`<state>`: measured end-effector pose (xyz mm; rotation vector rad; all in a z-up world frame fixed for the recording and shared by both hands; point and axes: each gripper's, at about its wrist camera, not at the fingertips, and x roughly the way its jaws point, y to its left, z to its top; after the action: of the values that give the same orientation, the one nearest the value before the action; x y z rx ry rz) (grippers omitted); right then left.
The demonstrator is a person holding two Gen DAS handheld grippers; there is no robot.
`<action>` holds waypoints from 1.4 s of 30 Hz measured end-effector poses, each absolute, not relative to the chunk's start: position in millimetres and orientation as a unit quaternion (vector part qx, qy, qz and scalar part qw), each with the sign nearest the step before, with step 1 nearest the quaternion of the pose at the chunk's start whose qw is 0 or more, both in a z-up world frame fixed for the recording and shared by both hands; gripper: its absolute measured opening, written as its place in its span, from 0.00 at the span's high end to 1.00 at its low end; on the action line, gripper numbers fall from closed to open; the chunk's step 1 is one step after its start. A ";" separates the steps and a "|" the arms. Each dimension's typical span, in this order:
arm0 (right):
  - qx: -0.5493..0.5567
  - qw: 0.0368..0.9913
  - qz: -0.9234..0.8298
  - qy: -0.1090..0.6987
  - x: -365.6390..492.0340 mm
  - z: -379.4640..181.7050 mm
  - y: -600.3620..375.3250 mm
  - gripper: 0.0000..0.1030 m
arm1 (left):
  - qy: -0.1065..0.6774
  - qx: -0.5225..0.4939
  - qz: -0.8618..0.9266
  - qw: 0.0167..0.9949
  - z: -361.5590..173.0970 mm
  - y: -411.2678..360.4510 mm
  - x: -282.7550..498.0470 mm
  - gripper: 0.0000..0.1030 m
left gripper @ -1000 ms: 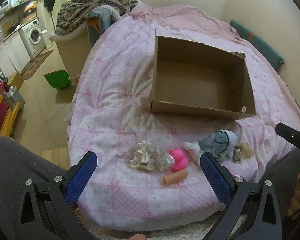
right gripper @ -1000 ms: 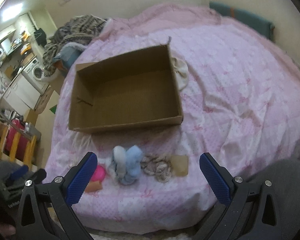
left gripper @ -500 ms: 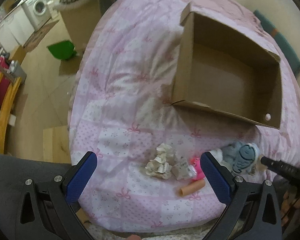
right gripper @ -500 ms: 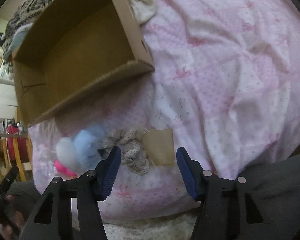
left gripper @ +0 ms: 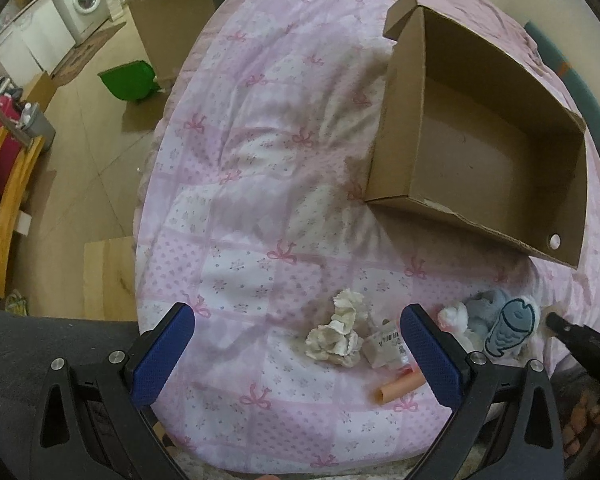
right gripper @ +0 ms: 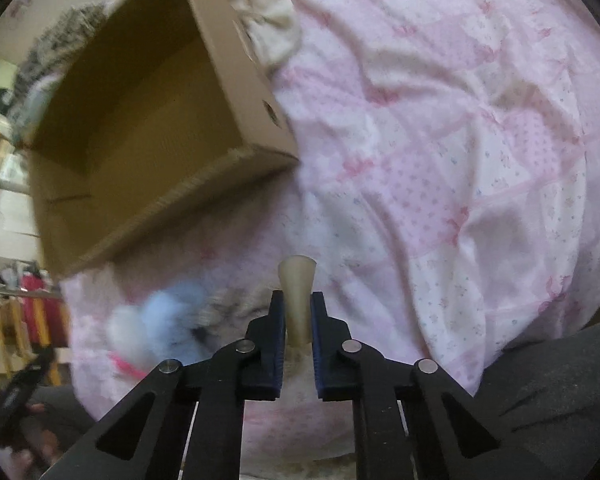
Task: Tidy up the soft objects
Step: 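Grasp the crumpled white tissue with the left gripper and lift it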
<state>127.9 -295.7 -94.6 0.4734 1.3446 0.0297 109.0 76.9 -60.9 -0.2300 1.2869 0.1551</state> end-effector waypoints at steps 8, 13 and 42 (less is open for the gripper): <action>0.252 0.807 0.119 0.521 115.0 -37.3 -292.1 0.88 | 0.630 -0.121 0.076 0.764 -81.9 83.4 113.6 0.20; 0.237 0.809 0.134 0.521 112.8 -37.9 -280.9 0.88 | 0.664 -0.127 0.052 0.735 -102.8 73.7 119.0 0.26; 0.197 0.818 0.148 0.519 107.6 -41.4 -260.9 0.88 | 0.607 -0.077 0.071 0.788 -68.7 81.0 88.7 0.85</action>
<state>107.6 -260.9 -41.4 0.4208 1.1059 0.3155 88.7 81.0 -68.7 -0.1649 1.3080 0.1522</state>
